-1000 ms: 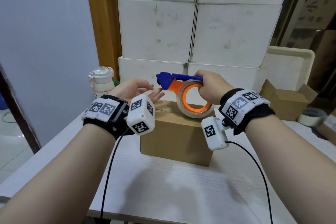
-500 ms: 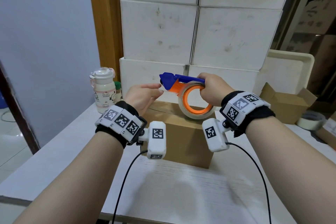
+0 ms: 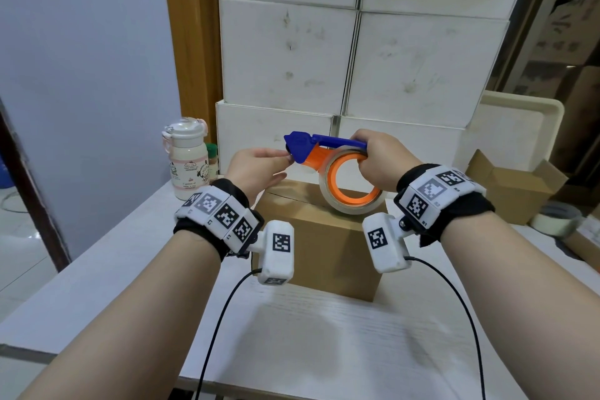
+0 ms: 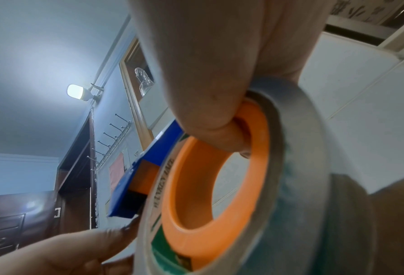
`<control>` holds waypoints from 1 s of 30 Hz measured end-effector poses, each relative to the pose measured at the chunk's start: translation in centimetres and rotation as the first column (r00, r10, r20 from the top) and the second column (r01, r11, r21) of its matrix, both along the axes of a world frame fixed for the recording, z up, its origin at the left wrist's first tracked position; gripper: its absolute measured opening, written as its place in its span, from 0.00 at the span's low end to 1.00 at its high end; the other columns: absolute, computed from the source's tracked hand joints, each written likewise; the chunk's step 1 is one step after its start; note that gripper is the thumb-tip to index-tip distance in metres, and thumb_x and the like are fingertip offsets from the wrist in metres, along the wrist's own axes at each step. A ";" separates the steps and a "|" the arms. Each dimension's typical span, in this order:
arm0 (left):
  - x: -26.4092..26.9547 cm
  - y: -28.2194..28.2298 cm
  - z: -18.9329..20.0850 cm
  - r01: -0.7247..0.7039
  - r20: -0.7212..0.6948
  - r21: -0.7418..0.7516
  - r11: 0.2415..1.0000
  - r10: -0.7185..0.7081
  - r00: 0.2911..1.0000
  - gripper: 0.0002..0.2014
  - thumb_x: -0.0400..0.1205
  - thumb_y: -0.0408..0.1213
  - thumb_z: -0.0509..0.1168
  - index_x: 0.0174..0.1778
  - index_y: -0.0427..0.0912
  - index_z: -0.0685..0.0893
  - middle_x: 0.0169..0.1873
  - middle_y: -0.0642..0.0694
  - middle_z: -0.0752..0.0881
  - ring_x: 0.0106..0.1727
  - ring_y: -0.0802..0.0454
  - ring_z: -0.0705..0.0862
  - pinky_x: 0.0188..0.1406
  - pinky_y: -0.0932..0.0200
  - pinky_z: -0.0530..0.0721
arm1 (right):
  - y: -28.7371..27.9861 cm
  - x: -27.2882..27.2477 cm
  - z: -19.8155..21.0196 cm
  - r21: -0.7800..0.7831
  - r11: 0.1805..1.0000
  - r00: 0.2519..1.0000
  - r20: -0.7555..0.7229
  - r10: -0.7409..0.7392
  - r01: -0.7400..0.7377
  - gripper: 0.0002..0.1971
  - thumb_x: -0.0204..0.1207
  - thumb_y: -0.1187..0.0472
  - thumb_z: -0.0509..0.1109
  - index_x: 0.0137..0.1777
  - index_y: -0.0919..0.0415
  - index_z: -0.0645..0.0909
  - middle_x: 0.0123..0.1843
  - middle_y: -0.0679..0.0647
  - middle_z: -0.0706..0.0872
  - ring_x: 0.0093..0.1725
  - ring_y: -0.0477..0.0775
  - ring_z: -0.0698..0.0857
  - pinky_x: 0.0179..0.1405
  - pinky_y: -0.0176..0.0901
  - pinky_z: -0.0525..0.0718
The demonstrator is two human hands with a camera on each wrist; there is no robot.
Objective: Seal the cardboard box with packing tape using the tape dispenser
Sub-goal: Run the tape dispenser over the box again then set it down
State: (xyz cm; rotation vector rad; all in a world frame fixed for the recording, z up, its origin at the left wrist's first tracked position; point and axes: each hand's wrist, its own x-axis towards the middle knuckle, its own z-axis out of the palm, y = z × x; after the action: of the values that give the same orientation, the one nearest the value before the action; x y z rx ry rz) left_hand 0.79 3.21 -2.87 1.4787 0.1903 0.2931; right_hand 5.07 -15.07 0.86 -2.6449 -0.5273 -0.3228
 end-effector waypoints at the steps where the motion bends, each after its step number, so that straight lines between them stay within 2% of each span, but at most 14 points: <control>1: -0.1 0.0 0.1 -0.001 0.012 0.002 1.000 0.001 1.000 0.03 0.80 0.27 0.67 0.42 0.38 0.83 0.46 0.41 0.86 0.55 0.48 0.84 0.54 0.61 0.85 | 0.0 0.1 0.0 0.001 1.000 1.000 0.000 -0.003 0.003 0.19 0.78 0.72 0.62 0.66 0.56 0.75 0.50 0.54 0.80 0.48 0.53 0.78 0.46 0.40 0.75; 4: -0.2 0.1 0.1 -0.004 0.070 0.018 1.000 0.002 0.998 0.04 0.79 0.28 0.68 0.40 0.40 0.83 0.51 0.38 0.85 0.56 0.46 0.85 0.55 0.61 0.86 | -0.1 0.1 0.0 0.009 1.000 1.000 -0.013 -0.012 0.012 0.19 0.78 0.71 0.63 0.67 0.57 0.75 0.49 0.53 0.79 0.48 0.52 0.77 0.46 0.40 0.74; 8: -0.1 0.3 -0.1 -0.038 0.132 0.103 0.994 0.024 0.991 0.03 0.79 0.30 0.69 0.41 0.42 0.85 0.44 0.44 0.86 0.51 0.48 0.85 0.53 0.62 0.86 | -0.1 0.1 0.0 0.020 1.000 1.000 -0.019 -0.017 0.017 0.19 0.78 0.72 0.62 0.67 0.57 0.74 0.49 0.53 0.78 0.48 0.52 0.77 0.46 0.40 0.74; 9: -0.1 0.3 -0.2 -0.045 0.140 0.114 0.993 0.028 0.990 0.01 0.79 0.32 0.69 0.44 0.40 0.85 0.45 0.44 0.86 0.51 0.48 0.85 0.53 0.62 0.87 | -0.1 0.1 -0.1 0.022 1.000 1.000 -0.020 -0.020 0.020 0.19 0.78 0.72 0.62 0.67 0.57 0.74 0.49 0.53 0.79 0.48 0.52 0.78 0.46 0.40 0.74; 12: 0.1 0.2 -0.5 -0.028 0.130 0.125 0.992 0.012 0.991 0.11 0.80 0.35 0.68 0.57 0.38 0.82 0.49 0.43 0.85 0.47 0.52 0.87 0.46 0.64 0.89 | -0.2 0.1 -0.1 0.027 0.999 0.999 -0.030 -0.026 0.026 0.19 0.78 0.72 0.62 0.67 0.57 0.74 0.48 0.53 0.79 0.48 0.53 0.78 0.46 0.40 0.74; 15: 0.0 -0.1 -0.3 0.022 0.130 0.050 0.999 -0.029 0.991 0.11 0.83 0.33 0.63 0.60 0.35 0.80 0.47 0.43 0.85 0.44 0.54 0.88 0.40 0.67 0.89 | -0.2 0.2 -0.1 0.031 0.999 0.999 -0.032 -0.027 0.028 0.19 0.78 0.72 0.62 0.67 0.57 0.75 0.48 0.54 0.79 0.48 0.53 0.78 0.46 0.40 0.75; 18: -0.1 -0.1 -0.1 0.075 0.136 -0.055 0.996 -0.067 0.988 0.10 0.84 0.29 0.61 0.61 0.35 0.78 0.53 0.38 0.85 0.49 0.51 0.88 0.47 0.65 0.89 | -0.2 0.2 -0.1 0.023 0.999 0.999 -0.032 -0.025 0.026 0.19 0.78 0.72 0.62 0.67 0.57 0.75 0.48 0.53 0.79 0.48 0.53 0.78 0.46 0.40 0.75; 22: -0.1 0.1 -0.1 0.142 0.143 -0.146 0.979 -0.121 0.982 0.10 0.84 0.26 0.60 0.61 0.35 0.77 0.52 0.38 0.85 0.50 0.51 0.88 0.52 0.61 0.87 | -0.1 0.2 0.0 0.016 1.000 0.999 -0.030 -0.024 0.024 0.19 0.78 0.72 0.62 0.67 0.57 0.75 0.48 0.53 0.78 0.48 0.53 0.77 0.46 0.40 0.74; 25: 0.0 0.2 -0.2 0.183 0.156 -0.232 0.955 -0.149 0.976 0.09 0.83 0.24 0.60 0.57 0.34 0.78 0.53 0.37 0.85 0.52 0.49 0.87 0.57 0.56 0.86 | -0.1 0.1 0.0 0.011 1.000 0.999 -0.026 -0.022 0.022 0.19 0.78 0.72 0.62 0.67 0.57 0.75 0.48 0.53 0.79 0.48 0.53 0.77 0.46 0.40 0.74; 28: 0.3 0.4 -0.3 0.207 0.147 -0.311 0.928 -0.168 0.975 0.08 0.82 0.23 0.60 0.56 0.34 0.79 0.56 0.34 0.85 0.55 0.47 0.87 0.57 0.57 0.87 | -0.2 0.0 0.0 0.020 1.000 0.999 -0.027 -0.022 0.023 0.19 0.78 0.72 0.62 0.67 0.58 0.75 0.50 0.55 0.80 0.48 0.53 0.77 0.46 0.40 0.74; 30: 0.4 0.5 -0.3 0.239 0.152 -0.370 0.898 -0.196 0.969 0.12 0.82 0.23 0.60 0.61 0.32 0.78 0.61 0.32 0.84 0.60 0.45 0.86 0.55 0.58 0.87 | -0.2 0.0 0.0 0.025 0.999 0.999 -0.024 -0.022 0.022 0.19 0.78 0.72 0.62 0.67 0.58 0.75 0.50 0.55 0.80 0.49 0.53 0.77 0.47 0.40 0.74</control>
State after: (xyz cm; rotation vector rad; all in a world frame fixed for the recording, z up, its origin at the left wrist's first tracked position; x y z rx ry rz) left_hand 1.18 3.72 -3.15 1.0749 -0.0108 0.1433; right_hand 5.09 -15.24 0.88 -2.6281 -0.4836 -0.3020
